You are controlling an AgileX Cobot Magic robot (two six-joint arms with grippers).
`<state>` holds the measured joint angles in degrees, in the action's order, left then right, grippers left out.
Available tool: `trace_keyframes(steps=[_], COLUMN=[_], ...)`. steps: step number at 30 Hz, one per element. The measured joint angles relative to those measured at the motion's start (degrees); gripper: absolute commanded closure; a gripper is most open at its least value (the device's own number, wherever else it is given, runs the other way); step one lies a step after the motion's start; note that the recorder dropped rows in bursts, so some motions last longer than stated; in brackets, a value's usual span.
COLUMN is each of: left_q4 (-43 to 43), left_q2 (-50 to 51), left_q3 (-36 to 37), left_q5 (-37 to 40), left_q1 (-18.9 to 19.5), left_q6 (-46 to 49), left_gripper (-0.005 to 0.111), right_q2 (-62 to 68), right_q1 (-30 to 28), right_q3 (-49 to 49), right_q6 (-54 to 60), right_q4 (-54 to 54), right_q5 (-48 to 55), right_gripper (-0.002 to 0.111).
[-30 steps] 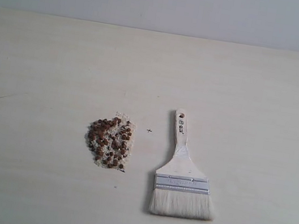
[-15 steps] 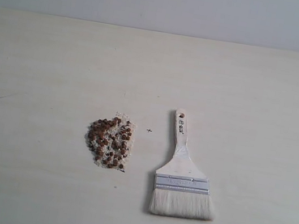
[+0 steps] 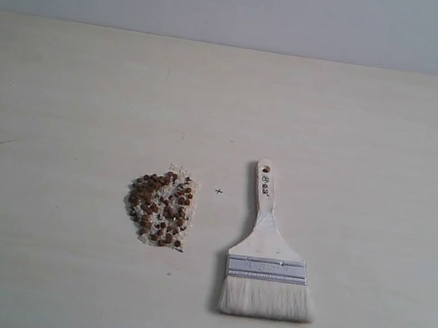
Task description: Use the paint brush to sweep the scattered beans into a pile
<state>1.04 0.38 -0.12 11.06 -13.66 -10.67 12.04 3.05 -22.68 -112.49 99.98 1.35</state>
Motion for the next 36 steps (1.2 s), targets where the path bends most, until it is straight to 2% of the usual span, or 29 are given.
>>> trace_keyframes(steps=[10,12,18,20,24,26,27,29,31,33,36], left_q4=[0.0,0.0,0.0,0.0,0.0,0.0,0.0,0.0,0.0,0.0,0.0], left_q2=[0.0,0.0,0.0,0.0,0.0,0.0,0.0,0.0,0.0,0.0,0.0], left_q3=[0.0,0.0,0.0,0.0,0.0,0.0,0.0,0.0,0.0,0.0,0.0], left_q5=[0.0,0.0,0.0,0.0,0.0,0.0,0.0,0.0,0.0,0.0,0.0], left_q1=[0.0,0.0,0.0,0.0,0.0,0.0,0.0,0.0,0.0,0.0,0.0], left_q6=[0.0,0.0,0.0,0.0,0.0,0.0,0.0,0.0,0.0,0.0,0.0], left_gripper=[0.107,0.107,0.107,0.107,0.107,0.107,0.107,0.107,0.107,0.107,0.107], right_q2=[-5.1,-5.1,-5.1,-5.1,-5.1,-5.4,-5.5,-5.7,-5.7,-5.7,-5.7], right_q1=[-0.1,-0.1,-0.1,-0.1,-0.1,-0.1,-0.1,-0.1,-0.1,-0.1,-0.1], right_q3=[3.0,3.6,5.5,6.1,7.2,9.0,9.6,12.1,13.2,14.0,16.0], right_q6=[1.3,4.3,44.9,52.7,55.8,59.8,62.7,82.9,94.5,100.7,104.2], right_q4=[0.0,-2.8,-41.3,-48.8,-52.8,-57.7,-60.3,-76.6,-85.3,-92.0,-95.9], right_q5=[-2.1,-2.1,-1.9,0.1,13.1,16.0,16.2,14.9,14.3,13.7,13.3], right_gripper=[0.108,0.108,0.108,0.108,0.108,0.108,0.108,0.108,0.108,0.108,0.108])
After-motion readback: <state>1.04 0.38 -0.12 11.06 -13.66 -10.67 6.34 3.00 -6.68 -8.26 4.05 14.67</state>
